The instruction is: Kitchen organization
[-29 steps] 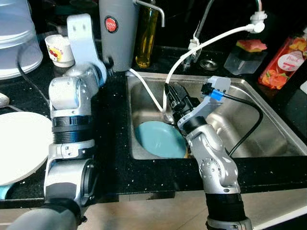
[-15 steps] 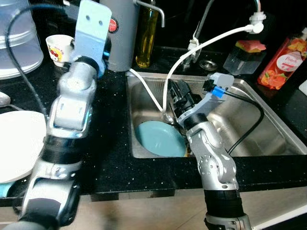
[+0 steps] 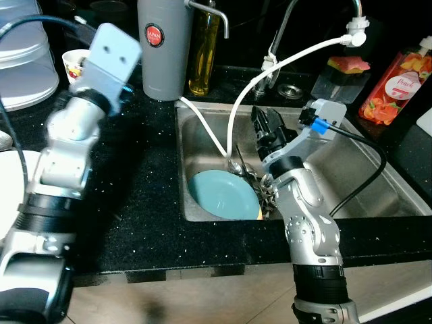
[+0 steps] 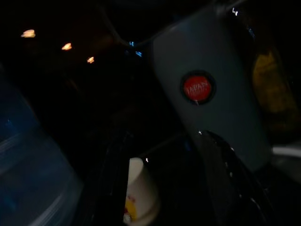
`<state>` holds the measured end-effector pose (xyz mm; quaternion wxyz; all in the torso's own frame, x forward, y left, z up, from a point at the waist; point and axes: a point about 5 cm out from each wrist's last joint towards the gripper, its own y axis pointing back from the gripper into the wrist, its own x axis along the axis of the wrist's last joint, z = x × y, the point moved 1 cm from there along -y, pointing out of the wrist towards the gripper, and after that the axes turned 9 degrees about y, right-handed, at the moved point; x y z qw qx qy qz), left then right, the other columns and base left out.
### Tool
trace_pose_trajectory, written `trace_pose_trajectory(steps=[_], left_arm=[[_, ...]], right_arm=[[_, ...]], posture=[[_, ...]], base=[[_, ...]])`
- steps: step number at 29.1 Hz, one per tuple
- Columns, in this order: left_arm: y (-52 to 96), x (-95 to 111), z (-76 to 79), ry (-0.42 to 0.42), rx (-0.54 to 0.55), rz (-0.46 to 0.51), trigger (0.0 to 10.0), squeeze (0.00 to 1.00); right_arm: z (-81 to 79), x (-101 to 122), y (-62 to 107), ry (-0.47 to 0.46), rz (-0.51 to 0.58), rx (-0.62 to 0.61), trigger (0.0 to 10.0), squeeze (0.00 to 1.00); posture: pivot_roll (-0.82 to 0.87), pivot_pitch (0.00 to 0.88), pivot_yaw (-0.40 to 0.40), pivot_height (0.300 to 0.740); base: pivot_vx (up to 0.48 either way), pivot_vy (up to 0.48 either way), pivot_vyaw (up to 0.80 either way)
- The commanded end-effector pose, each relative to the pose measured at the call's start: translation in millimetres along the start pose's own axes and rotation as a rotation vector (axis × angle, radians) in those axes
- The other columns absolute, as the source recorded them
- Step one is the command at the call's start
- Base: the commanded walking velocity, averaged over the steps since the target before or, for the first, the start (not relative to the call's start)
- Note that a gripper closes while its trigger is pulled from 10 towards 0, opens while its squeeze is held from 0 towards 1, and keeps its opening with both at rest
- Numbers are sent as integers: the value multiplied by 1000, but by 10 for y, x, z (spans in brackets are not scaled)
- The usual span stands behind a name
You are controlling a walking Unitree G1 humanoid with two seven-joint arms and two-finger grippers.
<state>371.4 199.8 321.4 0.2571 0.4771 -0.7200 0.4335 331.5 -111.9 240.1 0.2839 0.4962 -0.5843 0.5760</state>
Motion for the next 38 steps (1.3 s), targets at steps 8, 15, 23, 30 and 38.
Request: trace_pose_trajectory(steps=[8,15,23,30,38], left_arm=[[152,-572,-55,-209,-273,-317,10000,0],[143,-627,-31,-180,-280,-312,10000,0],[194,-469,131,-285,-429,-170,10000,0],[270,-55,249,-237,-509,-25,10000,0],[622,332,483,-32,-611,46,10000,0]], right_arm=[[98,17,48,35,-4,-34,10000,0],[76,-25,58,32,-14,-30,10000,0],[57,-50,58,25,-13,-36,10000,0],[57,-59,87,28,-19,-29,10000,0],[-25,-116,102,11,-36,-4,10000,0]], posture=[[297,32,-106,740],[299,26,-100,740],[304,12,-84,740],[314,15,-83,740],[340,19,-89,740]], base=[[0,0,0],[0,0,0],[0,0,0],[0,0,0],[0,0,0]])
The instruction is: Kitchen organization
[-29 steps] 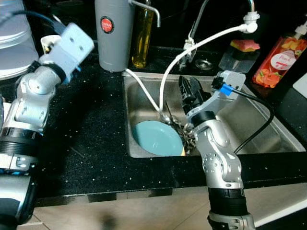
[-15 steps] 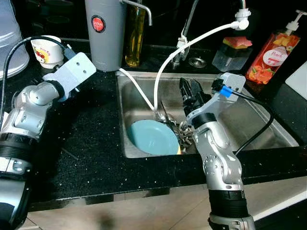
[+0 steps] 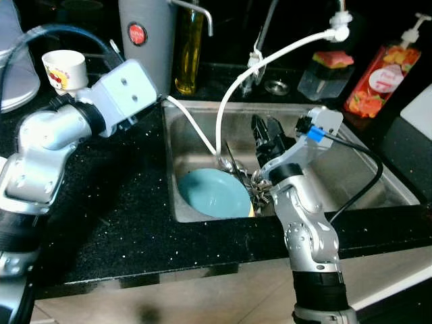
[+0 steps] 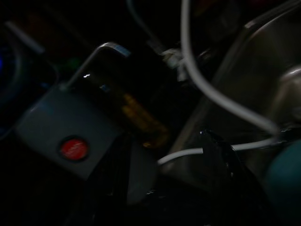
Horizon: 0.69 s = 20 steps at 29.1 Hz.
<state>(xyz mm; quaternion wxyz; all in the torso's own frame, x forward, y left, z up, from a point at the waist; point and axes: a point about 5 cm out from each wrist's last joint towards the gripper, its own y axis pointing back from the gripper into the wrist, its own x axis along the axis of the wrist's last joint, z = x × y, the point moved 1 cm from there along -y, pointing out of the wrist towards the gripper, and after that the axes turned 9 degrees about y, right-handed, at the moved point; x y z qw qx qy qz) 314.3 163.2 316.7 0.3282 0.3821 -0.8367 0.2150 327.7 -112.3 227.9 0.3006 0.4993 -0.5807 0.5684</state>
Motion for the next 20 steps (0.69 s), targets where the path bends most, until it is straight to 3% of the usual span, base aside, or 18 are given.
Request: trace_pose_trajectory(steps=[1,4,10,11,14,16,20], left_arm=[[80,-8,287,55,-108,-16,10000,0],[145,12,325,53,-151,-22,10000,0],[299,137,169,71,-185,-55,10000,0],[330,83,253,78,-191,-79,10000,0],[259,27,372,83,-160,-76,10000,0],[154,47,448,131,-131,-45,10000,0],[28,79,507,157,-96,-10,10000,0]], right_arm=[[-55,-26,19,-2,-7,19,10000,0],[-75,-31,18,-7,-7,22,10000,0],[-99,-60,36,-15,-16,32,10000,0],[-96,-72,34,-17,-19,29,10000,0],[-104,-75,21,-19,-18,28,10000,0],[-117,-68,15,-21,-14,29,10000,0],[-123,-64,17,-21,-12,29,10000,0]], posture=[[340,18,-89,740],[341,18,-89,740],[362,21,-85,740],[367,22,-86,740],[360,21,-84,740],[353,19,-82,740],[346,20,-77,740]], base=[[0,0,0],[0,0,0],[0,0,0],[0,0,0],[0,0,0],[0,0,0],[0,0,0]])
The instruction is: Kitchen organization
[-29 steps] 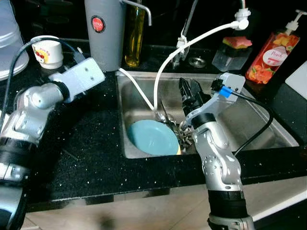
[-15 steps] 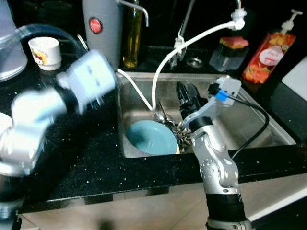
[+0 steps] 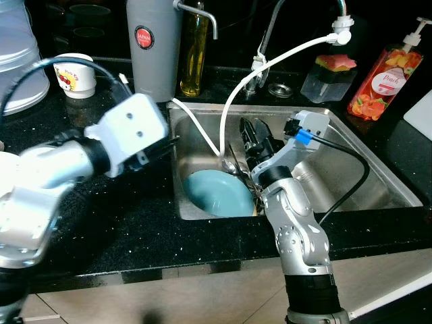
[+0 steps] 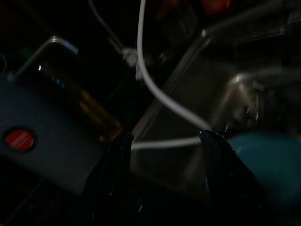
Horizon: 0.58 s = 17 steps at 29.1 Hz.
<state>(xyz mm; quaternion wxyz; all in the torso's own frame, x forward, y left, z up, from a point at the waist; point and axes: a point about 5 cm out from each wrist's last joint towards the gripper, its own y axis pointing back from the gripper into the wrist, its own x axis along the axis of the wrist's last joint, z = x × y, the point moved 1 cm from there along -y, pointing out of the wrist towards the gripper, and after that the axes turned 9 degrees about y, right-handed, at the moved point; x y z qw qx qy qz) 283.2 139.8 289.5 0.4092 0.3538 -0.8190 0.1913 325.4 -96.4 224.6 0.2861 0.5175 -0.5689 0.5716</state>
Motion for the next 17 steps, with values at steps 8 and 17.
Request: trace_pose_trajectory(steps=[8,17], left_arm=[[-500,223,39,113,103,140,10000,0],[-810,127,92,214,90,119,10000,0]], right_arm=[[104,11,58,19,19,-71,10000,0],[372,81,235,94,31,-177,10000,0]], posture=[[319,12,-14,740],[252,4,25,740]], base=[[0,0,0],[0,0,0]])
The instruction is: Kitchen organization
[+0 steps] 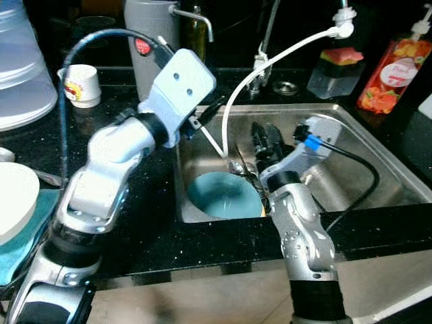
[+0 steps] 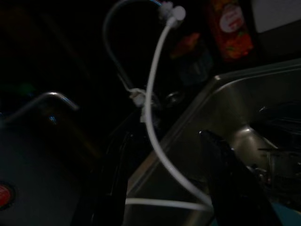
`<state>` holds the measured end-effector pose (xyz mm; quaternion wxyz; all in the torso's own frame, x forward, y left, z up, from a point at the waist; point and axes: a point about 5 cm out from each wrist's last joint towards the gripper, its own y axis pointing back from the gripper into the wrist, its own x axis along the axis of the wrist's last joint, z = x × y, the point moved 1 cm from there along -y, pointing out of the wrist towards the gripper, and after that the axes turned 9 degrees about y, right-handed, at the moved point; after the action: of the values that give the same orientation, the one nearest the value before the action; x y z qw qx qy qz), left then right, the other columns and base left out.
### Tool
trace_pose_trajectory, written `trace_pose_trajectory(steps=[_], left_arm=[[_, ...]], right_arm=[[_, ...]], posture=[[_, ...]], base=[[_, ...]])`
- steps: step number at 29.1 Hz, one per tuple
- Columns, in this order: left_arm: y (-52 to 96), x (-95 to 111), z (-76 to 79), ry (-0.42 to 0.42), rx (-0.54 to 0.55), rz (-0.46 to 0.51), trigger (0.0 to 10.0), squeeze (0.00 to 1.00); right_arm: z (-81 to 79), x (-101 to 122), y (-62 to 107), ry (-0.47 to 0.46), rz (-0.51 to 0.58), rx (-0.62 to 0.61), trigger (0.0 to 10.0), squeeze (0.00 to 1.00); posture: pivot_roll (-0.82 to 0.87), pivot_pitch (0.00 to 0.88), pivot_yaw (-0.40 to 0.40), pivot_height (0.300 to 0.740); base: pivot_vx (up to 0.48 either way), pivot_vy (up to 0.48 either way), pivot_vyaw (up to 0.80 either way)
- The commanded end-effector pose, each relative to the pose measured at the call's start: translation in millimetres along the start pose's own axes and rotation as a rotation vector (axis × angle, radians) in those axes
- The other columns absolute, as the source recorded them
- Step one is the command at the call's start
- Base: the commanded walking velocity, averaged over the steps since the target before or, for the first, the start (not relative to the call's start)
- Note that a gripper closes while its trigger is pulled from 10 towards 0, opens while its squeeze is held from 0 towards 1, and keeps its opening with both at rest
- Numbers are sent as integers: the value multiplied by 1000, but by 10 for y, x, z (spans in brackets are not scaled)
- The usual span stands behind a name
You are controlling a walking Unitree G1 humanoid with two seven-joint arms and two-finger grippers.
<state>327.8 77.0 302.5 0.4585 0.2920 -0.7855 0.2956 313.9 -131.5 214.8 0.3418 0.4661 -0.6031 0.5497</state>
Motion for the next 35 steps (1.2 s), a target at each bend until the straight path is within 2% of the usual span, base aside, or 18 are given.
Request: trace_pose_trajectory(steps=[1,4,7,14,17,18,21,22,23,25,28,35], left_arm=[[-65,-137,18,28,1,-45,10000,0],[-93,-229,-1,42,16,-63,10000,0],[-117,-344,-90,100,50,-58,10000,0],[-171,-373,-118,140,79,-2,10000,0],[-222,-374,-49,138,60,18,10000,0],[-297,-335,82,110,15,53,10000,0],[-354,-345,125,128,33,68,10000,0],[-347,-406,136,90,59,62,10000,0],[-347,-406,136,90,59,62,10000,0],[-323,-424,166,23,48,76,10000,0],[-326,-428,175,50,60,88,10000,0],[-320,-438,245,75,58,108,10000,0]], right_arm=[[100,46,36,24,13,-38,10000,0],[150,58,49,40,14,-52,10000,0],[180,136,20,71,38,-62,10000,0],[150,243,-9,100,77,-66,10000,0],[155,294,14,112,96,-78,10000,0],[177,317,55,118,104,-94,10000,0],[184,328,81,136,108,-108,10000,0],[179,347,91,171,119,-118,10000,0],[179,347,91,171,119,-118,10000,0],[148,368,90,208,136,-118,10000,0],[59,377,54,217,146,-114,10000,0],[-33,374,9,191,152,-97,10000,0]], posture=[[252,4,25,740],[240,4,22,740],[226,4,12,740],[194,7,6,740],[183,9,5,740],[175,11,7,740],[164,9,11,740],[161,4,12,740],[161,4,12,740],[167,0,13,740],[177,0,4,740],[177,0,-8,740]], base=[[0,0,0],[0,0,0],[0,0,0],[0,0,0],[0,0,0],[0,0,0],[0,0,0],[0,0,0],[0,0,0],[0,0,0],[0,0,0],[0,0,0]])
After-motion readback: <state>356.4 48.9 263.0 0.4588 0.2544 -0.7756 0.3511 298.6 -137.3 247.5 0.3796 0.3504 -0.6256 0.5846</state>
